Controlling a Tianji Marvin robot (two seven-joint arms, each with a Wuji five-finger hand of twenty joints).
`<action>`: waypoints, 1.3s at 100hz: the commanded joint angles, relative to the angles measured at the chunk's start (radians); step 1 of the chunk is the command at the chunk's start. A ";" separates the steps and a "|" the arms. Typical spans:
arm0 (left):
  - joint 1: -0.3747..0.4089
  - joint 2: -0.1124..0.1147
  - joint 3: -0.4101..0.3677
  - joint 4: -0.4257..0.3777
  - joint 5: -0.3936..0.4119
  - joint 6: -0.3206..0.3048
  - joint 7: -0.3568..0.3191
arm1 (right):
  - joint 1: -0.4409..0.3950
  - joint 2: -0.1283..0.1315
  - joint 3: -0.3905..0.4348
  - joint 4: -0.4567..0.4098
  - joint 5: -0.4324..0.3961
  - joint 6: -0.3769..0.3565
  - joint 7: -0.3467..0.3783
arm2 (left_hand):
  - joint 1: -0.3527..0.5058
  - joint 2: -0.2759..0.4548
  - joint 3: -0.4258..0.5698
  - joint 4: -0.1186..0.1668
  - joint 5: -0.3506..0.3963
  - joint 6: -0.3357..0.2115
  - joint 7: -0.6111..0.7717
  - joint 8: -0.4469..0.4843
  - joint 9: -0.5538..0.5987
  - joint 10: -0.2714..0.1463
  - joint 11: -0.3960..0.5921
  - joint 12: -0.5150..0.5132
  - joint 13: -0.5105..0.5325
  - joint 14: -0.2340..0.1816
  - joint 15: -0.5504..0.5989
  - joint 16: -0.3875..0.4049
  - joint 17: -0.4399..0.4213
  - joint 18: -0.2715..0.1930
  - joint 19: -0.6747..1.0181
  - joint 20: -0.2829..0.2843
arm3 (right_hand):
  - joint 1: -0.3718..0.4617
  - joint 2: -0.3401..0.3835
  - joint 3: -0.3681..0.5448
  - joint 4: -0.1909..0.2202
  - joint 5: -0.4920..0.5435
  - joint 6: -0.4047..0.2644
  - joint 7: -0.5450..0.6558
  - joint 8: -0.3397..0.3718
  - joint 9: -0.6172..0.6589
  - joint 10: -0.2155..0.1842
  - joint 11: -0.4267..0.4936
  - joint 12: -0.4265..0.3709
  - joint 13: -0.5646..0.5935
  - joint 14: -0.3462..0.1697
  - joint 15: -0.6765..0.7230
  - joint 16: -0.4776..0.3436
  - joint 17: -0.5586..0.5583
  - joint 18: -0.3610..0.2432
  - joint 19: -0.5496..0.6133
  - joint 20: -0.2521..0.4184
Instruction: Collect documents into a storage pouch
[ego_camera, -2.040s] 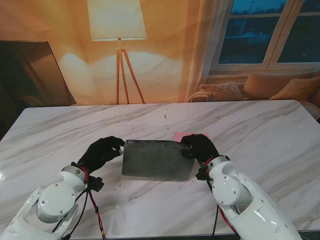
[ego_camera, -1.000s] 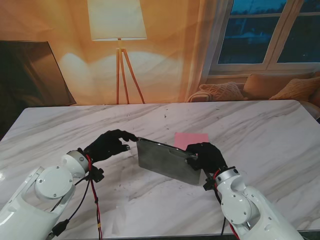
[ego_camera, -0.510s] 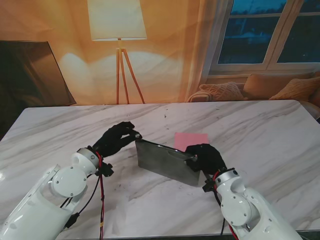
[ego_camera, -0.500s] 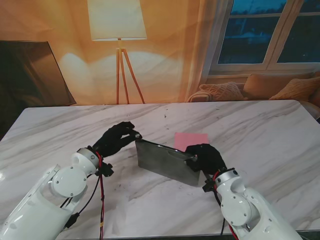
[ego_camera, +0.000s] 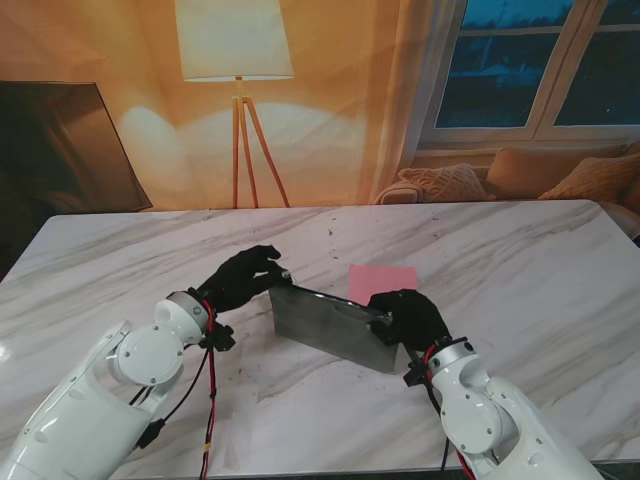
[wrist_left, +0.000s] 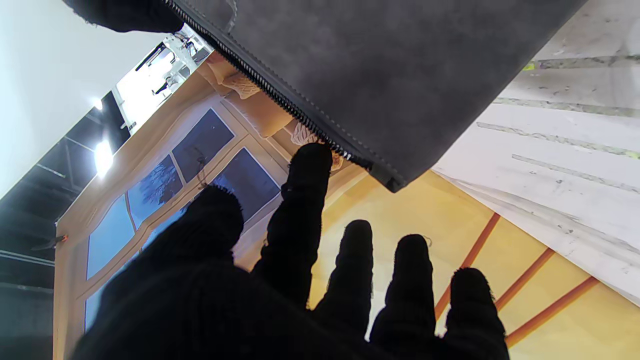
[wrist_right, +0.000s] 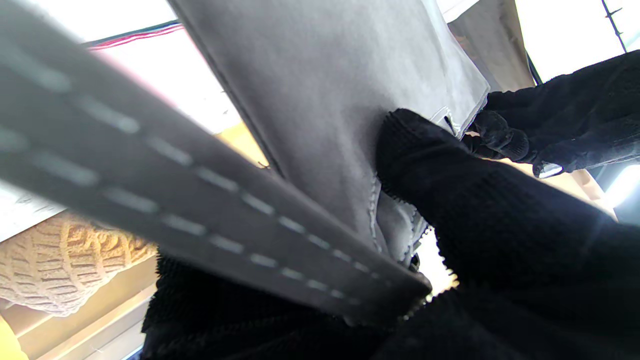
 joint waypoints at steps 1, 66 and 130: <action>-0.006 -0.001 0.006 0.012 0.005 0.003 -0.020 | -0.006 0.000 -0.004 -0.002 -0.001 0.002 0.017 | -0.012 0.036 -0.028 0.018 0.043 0.009 0.018 0.013 0.000 -0.030 -0.012 -0.016 -0.017 -0.025 -0.011 -0.009 -0.002 -0.031 -0.019 -0.013 | 0.086 0.089 0.031 0.019 0.089 -0.126 0.093 0.048 -0.025 0.052 0.009 -0.002 0.051 -0.102 0.020 0.001 -0.008 -0.008 0.029 0.002; -0.043 0.006 0.048 0.046 0.003 -0.003 -0.060 | -0.005 -0.001 -0.009 -0.004 0.009 0.002 0.022 | 0.011 0.054 -0.075 0.015 0.067 0.022 0.047 0.021 0.027 -0.017 -0.005 -0.016 -0.004 -0.014 -0.025 0.005 -0.008 -0.028 0.002 -0.010 | 0.085 0.090 0.029 0.020 0.085 -0.128 0.091 0.047 -0.028 0.048 0.003 -0.002 0.041 -0.100 0.001 -0.005 -0.015 -0.009 0.019 -0.006; -0.050 0.034 0.042 0.065 0.135 -0.013 -0.122 | -0.008 -0.003 -0.007 -0.001 0.019 -0.010 0.015 | 0.003 -0.140 0.115 -0.015 -0.063 -0.011 0.096 0.054 0.057 -0.064 -0.061 -0.119 0.030 0.013 -0.004 0.006 -0.032 -0.019 0.082 0.228 | 0.084 0.093 0.026 0.020 0.083 -0.132 0.092 0.046 -0.032 0.041 0.000 -0.002 0.024 -0.093 -0.039 -0.018 -0.030 -0.010 -0.008 -0.023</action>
